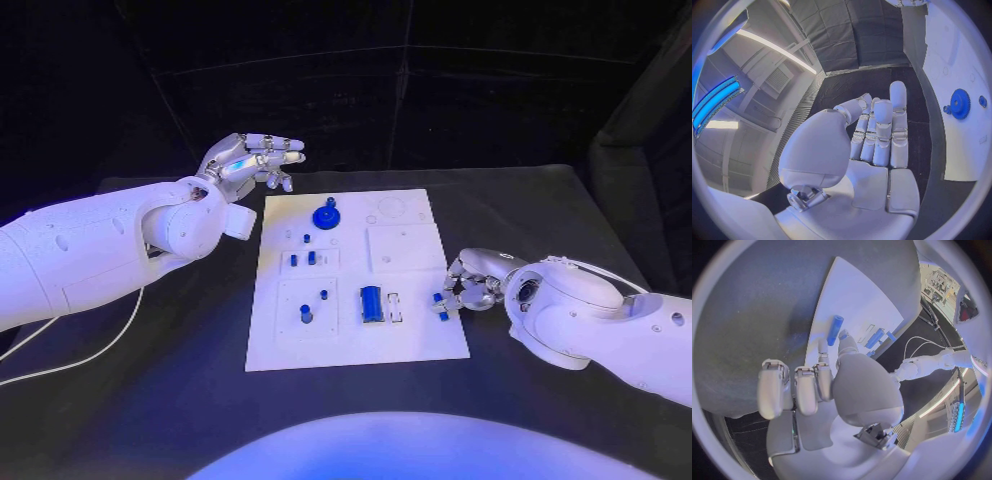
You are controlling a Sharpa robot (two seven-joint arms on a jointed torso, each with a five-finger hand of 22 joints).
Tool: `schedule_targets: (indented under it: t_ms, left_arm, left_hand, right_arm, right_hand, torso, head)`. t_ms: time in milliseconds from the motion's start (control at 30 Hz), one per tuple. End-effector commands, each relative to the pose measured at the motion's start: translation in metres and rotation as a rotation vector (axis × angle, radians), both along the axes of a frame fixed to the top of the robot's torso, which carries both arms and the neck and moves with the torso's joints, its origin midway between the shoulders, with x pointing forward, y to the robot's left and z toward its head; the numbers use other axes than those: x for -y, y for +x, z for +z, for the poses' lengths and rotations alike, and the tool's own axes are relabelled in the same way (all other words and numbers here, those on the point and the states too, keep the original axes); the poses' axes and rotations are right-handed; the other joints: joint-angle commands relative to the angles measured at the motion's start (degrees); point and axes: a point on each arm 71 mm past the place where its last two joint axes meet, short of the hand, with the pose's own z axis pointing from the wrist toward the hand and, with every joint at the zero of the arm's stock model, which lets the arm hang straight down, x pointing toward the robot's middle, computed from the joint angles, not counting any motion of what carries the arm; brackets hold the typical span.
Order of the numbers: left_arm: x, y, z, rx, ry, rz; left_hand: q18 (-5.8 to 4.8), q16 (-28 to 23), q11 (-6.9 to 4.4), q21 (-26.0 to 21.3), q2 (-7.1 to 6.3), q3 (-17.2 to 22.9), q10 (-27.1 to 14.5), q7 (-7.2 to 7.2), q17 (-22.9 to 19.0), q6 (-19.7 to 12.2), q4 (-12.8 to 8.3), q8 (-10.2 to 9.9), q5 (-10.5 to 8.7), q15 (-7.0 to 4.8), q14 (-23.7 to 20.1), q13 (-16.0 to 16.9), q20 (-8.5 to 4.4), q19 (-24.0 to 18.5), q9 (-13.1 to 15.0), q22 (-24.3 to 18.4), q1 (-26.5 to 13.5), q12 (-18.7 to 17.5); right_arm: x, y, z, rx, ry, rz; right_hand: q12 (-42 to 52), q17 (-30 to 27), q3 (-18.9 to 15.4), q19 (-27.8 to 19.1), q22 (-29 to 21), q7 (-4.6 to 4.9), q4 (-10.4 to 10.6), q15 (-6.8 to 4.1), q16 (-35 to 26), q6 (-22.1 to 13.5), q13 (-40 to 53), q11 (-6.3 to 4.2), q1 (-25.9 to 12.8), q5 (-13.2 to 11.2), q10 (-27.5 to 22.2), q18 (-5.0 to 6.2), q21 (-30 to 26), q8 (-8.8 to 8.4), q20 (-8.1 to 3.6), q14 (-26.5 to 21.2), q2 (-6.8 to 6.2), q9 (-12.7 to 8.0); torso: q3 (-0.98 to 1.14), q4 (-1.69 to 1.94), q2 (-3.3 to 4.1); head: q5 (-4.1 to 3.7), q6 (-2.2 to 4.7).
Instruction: Assemble the parts on the task board
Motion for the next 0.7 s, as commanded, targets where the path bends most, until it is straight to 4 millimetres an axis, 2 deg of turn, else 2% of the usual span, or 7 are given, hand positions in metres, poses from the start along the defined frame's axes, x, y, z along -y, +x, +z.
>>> schedule_targets:
  t_ms: [33, 433, 500, 533, 600, 633, 700]
  left_arm:
    - [0.001, 0.0, 0.001, 0.003, -0.01, -0.011]
    - [0.001, 0.0, 0.001, -0.003, -0.009, -0.015]
    - [0.0, 0.0, 0.001, -0.004, -0.009, -0.015]
    - [0.0, 0.0, 0.001, -0.004, -0.009, -0.016]
    - [0.001, 0.0, 0.001, -0.005, -0.009, -0.016]
    - [0.001, 0.0, 0.001, -0.005, -0.009, -0.017]
    - [0.001, -0.001, 0.001, -0.005, -0.009, -0.017]
  left_hand:
    - [0.79, -0.3, 0.1, -0.3, 0.18, -0.26, -0.27, 0.45, -0.04, -0.08, -0.2, 0.24, 0.0, 0.11, -0.34, -0.08, 0.08, -0.45, -0.09, -0.09, 0.2, 0.28]
    - [0.78, -0.31, 0.12, -0.32, 0.18, -0.32, -0.32, 0.46, -0.11, -0.12, -0.18, 0.24, 0.0, 0.13, -0.36, -0.09, 0.1, -0.47, -0.1, -0.09, 0.12, 0.3]
    - [0.78, -0.31, 0.12, -0.32, 0.18, -0.32, -0.32, 0.46, -0.11, -0.12, -0.18, 0.24, 0.0, 0.13, -0.36, -0.09, 0.1, -0.47, -0.1, -0.09, 0.12, 0.3]
    - [0.78, -0.31, 0.12, -0.32, 0.18, -0.32, -0.32, 0.46, -0.11, -0.12, -0.18, 0.24, 0.0, 0.13, -0.36, -0.09, 0.1, -0.47, -0.1, -0.09, 0.12, 0.3]
    - [0.78, -0.31, 0.12, -0.32, 0.18, -0.32, -0.32, 0.46, -0.11, -0.12, -0.18, 0.24, 0.0, 0.13, -0.36, -0.09, 0.1, -0.47, -0.1, -0.09, 0.12, 0.3]
    - [0.78, -0.3, 0.12, -0.33, 0.18, -0.33, -0.35, 0.46, -0.11, -0.14, -0.18, 0.24, 0.0, 0.13, -0.36, -0.09, 0.1, -0.48, -0.1, -0.1, 0.1, 0.29]
    - [0.78, -0.3, 0.12, -0.33, 0.17, -0.33, -0.35, 0.46, -0.11, -0.14, -0.18, 0.24, 0.0, 0.13, -0.37, -0.09, 0.1, -0.48, -0.1, -0.1, 0.1, 0.29]
  right_arm:
    - [-0.001, -0.001, -0.003, -0.021, -0.098, 0.04]
    - [-0.007, -0.002, -0.006, -0.014, -0.184, 0.082]
    - [-0.009, -0.002, -0.006, -0.012, -0.184, 0.086]
    - [-0.01, -0.002, -0.006, -0.01, -0.182, 0.086]
    - [-0.011, -0.003, -0.005, -0.002, -0.175, 0.083]
    - [-0.012, -0.003, -0.005, 0.002, -0.169, 0.08]
    - [-0.013, -0.003, -0.004, 0.011, -0.147, 0.065]
  right_hand:
    - [-0.21, 7.65, 0.02, 0.86, 1.67, 0.04, -0.49, -0.55, -0.02, 0.46, 7.82, -0.54, 0.49, 0.29, 1.11, -0.24, 0.02, 0.11, -0.21, 4.45, -0.05, -0.08]
    - [-0.59, 7.6, -0.21, 0.83, 1.67, 0.04, -1.39, -0.61, -0.09, 0.49, 7.62, -0.56, 1.54, -0.66, 0.94, -0.25, -0.02, -0.21, -0.28, 4.43, -0.04, 0.15]
    - [-0.6, 7.63, 0.55, 0.84, 1.71, -0.09, -2.24, -0.7, -0.09, 0.58, 7.63, -0.69, 3.07, -0.1, 0.93, -0.26, -0.01, -0.34, -0.33, 4.43, 0.71, 0.22]
    - [-0.58, 7.64, 1.49, 0.86, 1.74, -0.21, -3.01, -0.83, -0.09, 0.66, 7.65, -0.83, 4.55, -0.24, 0.93, -0.25, 0.0, -0.45, -0.42, 4.43, 1.52, 0.23]
    - [-0.72, 7.71, 3.83, 0.89, 1.81, -0.31, -4.47, -1.06, -0.08, 0.88, 7.61, -1.02, 7.26, -2.7, 0.83, -0.26, 0.02, -0.84, -0.7, 4.44, 3.29, 0.17]
    - [-0.71, 7.74, 4.34, 0.92, 1.86, -0.42, -4.7, -1.07, -0.07, 0.97, 7.62, -1.06, 7.63, -2.57, 0.83, -0.28, 0.05, -0.94, -0.7, 4.45, 3.59, 0.15]
    - [-0.73, 7.83, 5.59, 0.98, 1.98, -0.42, -5.05, -1.1, -0.04, 1.17, 7.63, -1.14, 7.91, -0.34, 0.82, -0.31, 0.11, -1.36, -0.8, 4.47, 3.94, 0.05]
  torso:
    - [0.02, 0.02, 0.0]
    - [-0.04, -0.01, -0.03]
    - [-0.05, -0.04, -0.04]
    - [-0.04, -0.04, -0.04]
    - [-0.03, -0.03, -0.05]
    - [-0.02, -0.04, -0.05]
    - [-0.04, -0.02, -0.05]
  head:
    - [0.06, -0.11]
    - [0.07, -0.22]
    - [0.07, -0.2]
    - [0.07, -0.19]
    - [0.06, -0.19]
    - [0.05, -0.19]
    - [-0.01, -0.18]
